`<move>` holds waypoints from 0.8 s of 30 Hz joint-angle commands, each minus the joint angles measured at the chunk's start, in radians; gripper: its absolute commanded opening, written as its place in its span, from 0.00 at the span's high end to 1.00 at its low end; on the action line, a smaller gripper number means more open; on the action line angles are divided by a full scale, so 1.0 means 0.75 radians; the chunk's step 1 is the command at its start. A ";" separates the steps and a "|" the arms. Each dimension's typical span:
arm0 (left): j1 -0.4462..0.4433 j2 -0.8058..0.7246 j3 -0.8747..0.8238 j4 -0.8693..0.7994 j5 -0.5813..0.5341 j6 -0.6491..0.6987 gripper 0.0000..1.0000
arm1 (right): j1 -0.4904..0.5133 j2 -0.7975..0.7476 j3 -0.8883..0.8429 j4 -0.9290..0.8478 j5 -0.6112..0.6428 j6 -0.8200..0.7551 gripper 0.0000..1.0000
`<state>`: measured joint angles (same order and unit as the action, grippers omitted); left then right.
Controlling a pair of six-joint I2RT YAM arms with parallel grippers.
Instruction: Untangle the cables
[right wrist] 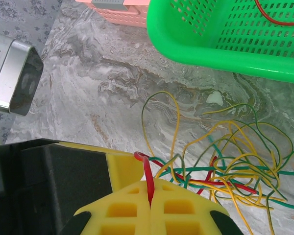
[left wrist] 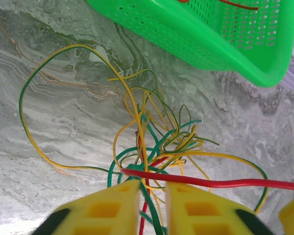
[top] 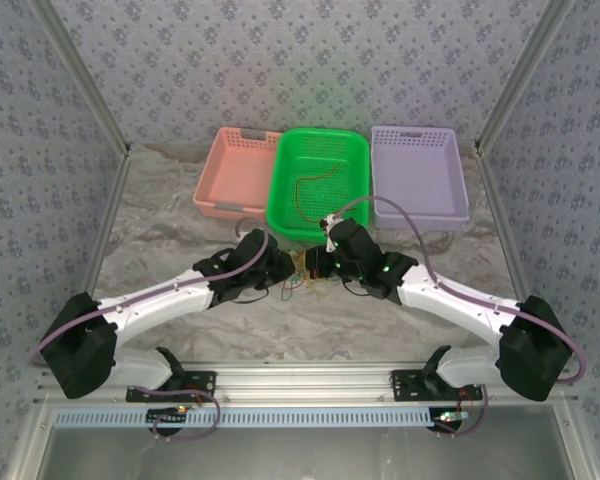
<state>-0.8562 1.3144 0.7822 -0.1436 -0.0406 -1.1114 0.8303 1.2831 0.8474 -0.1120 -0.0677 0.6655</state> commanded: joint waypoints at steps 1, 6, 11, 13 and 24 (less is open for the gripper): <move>0.011 0.004 -0.004 0.017 -0.024 0.003 0.95 | 0.010 -0.017 -0.011 0.037 0.016 0.015 1.00; 0.012 -0.023 -0.013 -0.057 -0.072 0.034 1.00 | -0.018 -0.061 -0.019 -0.004 0.034 -0.004 1.00; 0.031 -0.090 -0.094 -0.157 -0.160 0.072 1.00 | -0.117 -0.194 -0.016 -0.081 0.008 -0.026 1.00; 0.063 -0.132 -0.152 -0.165 -0.163 0.075 1.00 | -0.171 -0.258 -0.003 -0.133 -0.008 -0.038 1.00; 0.224 -0.340 -0.258 -0.304 -0.190 0.143 1.00 | -0.524 -0.469 0.039 -0.290 -0.197 -0.088 1.00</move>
<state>-0.7086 1.0920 0.5903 -0.3111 -0.1532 -1.0389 0.4812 0.9504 0.8417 -0.2779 -0.1482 0.6270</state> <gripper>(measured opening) 0.040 0.063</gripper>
